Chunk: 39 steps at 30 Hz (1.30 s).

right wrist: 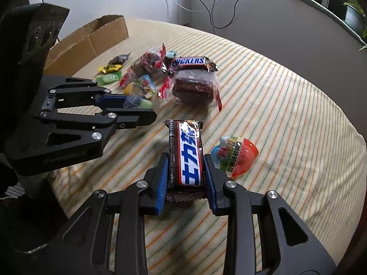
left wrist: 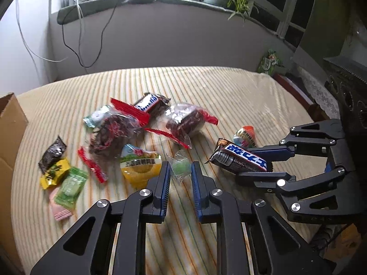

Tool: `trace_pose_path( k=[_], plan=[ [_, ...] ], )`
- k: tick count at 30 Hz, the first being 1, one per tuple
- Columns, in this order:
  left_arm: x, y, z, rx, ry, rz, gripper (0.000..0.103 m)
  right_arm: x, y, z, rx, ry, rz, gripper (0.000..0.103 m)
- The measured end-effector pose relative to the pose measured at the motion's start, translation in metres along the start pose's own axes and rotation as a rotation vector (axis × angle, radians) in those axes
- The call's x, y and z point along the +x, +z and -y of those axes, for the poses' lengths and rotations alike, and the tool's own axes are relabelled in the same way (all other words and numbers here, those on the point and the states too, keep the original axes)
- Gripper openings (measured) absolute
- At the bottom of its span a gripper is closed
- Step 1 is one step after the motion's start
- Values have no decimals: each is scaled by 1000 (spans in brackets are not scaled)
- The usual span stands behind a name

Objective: Organize snacks
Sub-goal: 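Carry both candies to the box and open both tools over it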

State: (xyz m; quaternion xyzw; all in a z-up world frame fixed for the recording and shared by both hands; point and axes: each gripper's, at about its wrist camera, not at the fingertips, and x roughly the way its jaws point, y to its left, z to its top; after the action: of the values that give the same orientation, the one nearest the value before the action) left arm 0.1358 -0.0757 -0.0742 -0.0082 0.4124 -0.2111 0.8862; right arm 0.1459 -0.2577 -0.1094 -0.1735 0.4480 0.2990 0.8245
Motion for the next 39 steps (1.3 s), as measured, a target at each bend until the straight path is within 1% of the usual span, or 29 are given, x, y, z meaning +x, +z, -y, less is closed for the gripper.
trace_pose_path(
  k=[7, 14, 17, 20, 27, 35, 39],
  plan=[
    [-31, -1, -19, -40, 8, 64, 17, -12, 16, -16, -10, -3, 41, 30],
    [-65, -1, -46, -89, 50, 136, 17, -16, 42, -42, -39, 13, 79, 30],
    [-80, -4, -65, -124, 75, 164, 17, -14, 56, -57, -60, 25, 91, 30],
    [-92, -5, -81, -155, 98, 187, 17, -10, 71, -71, -78, 41, 100, 30],
    [-121, -12, -125, -222, 180, 238, 17, 7, 109, -110, -135, 67, 116, 30],
    [-142, -24, -168, -287, 261, 260, 17, 29, 157, -149, -186, 97, 129, 30],
    [-147, -30, -183, -307, 281, 263, 17, 38, 178, -162, -205, 105, 134, 30]
  ],
)
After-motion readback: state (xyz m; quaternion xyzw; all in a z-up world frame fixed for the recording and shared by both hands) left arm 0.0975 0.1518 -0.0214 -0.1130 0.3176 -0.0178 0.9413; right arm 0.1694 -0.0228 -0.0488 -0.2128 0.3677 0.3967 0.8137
